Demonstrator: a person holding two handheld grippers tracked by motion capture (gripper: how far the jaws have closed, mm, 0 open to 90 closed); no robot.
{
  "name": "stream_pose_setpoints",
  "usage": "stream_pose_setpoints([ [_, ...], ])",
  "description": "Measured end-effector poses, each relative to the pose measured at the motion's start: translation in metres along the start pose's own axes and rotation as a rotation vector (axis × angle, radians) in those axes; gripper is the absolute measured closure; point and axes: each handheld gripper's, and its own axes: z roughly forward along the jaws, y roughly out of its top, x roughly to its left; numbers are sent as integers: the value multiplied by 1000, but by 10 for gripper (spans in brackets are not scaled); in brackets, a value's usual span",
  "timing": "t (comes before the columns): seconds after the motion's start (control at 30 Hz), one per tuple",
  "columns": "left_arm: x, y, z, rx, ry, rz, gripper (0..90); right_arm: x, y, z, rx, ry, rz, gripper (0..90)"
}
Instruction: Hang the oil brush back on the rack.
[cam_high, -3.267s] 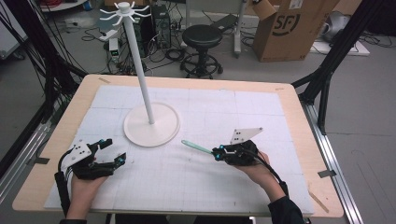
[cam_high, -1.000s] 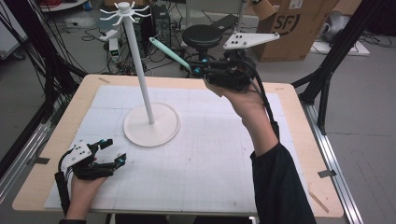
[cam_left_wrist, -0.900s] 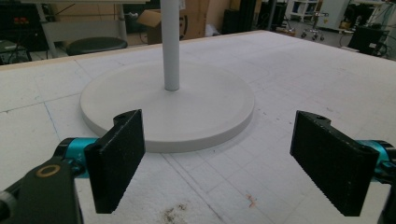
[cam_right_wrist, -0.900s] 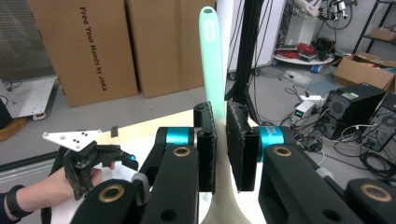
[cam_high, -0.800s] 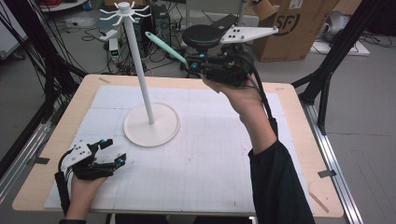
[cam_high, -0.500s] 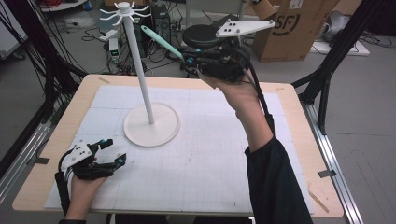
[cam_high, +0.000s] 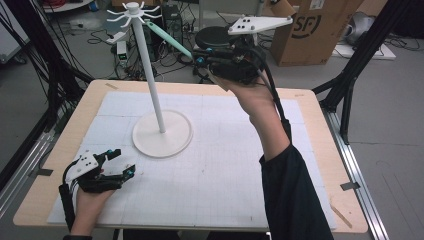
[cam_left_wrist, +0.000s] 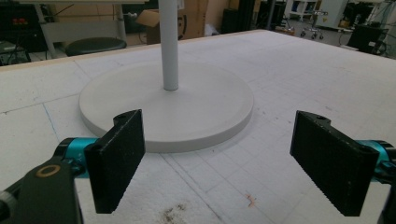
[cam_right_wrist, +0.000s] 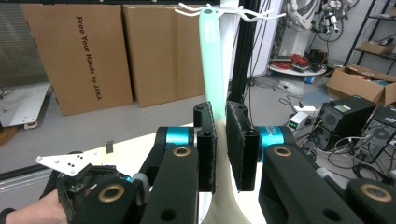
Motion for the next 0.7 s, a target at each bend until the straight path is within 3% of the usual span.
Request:
stream_pose_setpoints([
  [0.7,0,0,0,-2,-3,4,184,2,1,11,4,-6,-2,830],
])
